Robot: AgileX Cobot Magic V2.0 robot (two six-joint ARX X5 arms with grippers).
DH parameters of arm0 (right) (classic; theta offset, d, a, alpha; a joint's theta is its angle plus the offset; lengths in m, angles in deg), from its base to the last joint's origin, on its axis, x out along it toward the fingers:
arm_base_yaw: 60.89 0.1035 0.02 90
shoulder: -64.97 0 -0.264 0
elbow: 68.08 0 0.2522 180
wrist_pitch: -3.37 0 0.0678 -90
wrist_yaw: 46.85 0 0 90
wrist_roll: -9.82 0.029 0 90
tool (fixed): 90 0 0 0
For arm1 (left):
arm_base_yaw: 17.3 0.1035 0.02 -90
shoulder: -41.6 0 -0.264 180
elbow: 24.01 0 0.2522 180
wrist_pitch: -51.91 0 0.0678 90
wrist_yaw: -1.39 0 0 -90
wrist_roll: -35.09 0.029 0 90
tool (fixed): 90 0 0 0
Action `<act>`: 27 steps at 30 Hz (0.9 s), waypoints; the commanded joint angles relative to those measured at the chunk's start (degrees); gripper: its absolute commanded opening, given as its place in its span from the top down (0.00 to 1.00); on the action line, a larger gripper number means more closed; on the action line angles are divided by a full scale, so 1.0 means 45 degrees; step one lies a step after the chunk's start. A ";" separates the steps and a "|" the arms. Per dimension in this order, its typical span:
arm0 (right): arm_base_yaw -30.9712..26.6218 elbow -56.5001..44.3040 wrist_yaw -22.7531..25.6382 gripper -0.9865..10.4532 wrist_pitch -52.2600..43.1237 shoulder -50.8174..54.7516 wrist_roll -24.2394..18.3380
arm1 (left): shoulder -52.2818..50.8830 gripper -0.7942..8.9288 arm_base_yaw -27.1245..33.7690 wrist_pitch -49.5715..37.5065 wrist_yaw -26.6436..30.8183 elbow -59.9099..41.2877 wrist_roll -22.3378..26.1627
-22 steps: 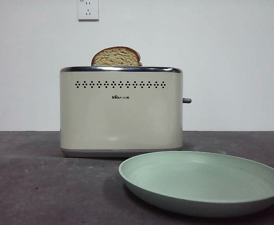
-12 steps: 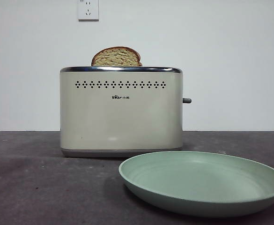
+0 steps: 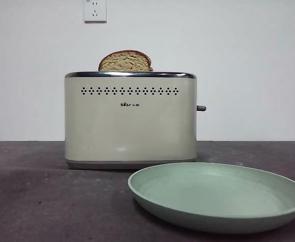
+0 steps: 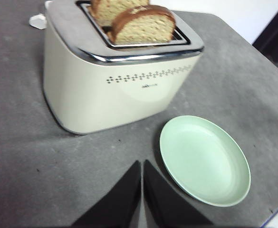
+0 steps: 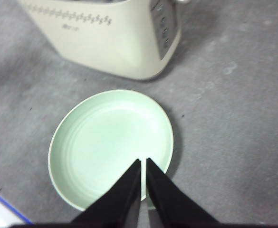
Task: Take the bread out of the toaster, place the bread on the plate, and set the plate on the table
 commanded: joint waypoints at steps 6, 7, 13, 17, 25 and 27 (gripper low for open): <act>0.0185 0.0214 0.0427 0.74 -0.0092 -0.0078 -0.0044 | 0.0053 0.65 -0.0199 -0.0087 -0.0097 0.0321 0.0306; 0.0185 0.0214 0.0651 0.68 -0.0112 -0.0078 0.0151 | 0.0053 0.59 -0.0199 -0.0112 -0.0097 0.0321 0.0306; 0.0185 0.0214 0.1044 0.60 -0.0087 -0.0078 0.0457 | 0.0238 0.54 -0.0199 -0.0563 -0.0097 0.0340 0.0321; 0.0185 0.0214 0.1039 0.60 -0.0058 -0.0078 0.0500 | 0.0753 0.54 -0.0350 -0.1273 -0.0092 0.0568 0.0398; 0.0185 0.0214 0.1039 0.60 -0.0034 -0.0078 0.0578 | 0.3283 0.54 -0.1219 -0.2516 0.0107 0.2191 0.1287; 0.0185 0.0214 0.1035 0.60 -0.0019 -0.0078 0.0578 | 0.4187 0.54 -0.1501 -0.2637 0.0219 0.2822 0.1685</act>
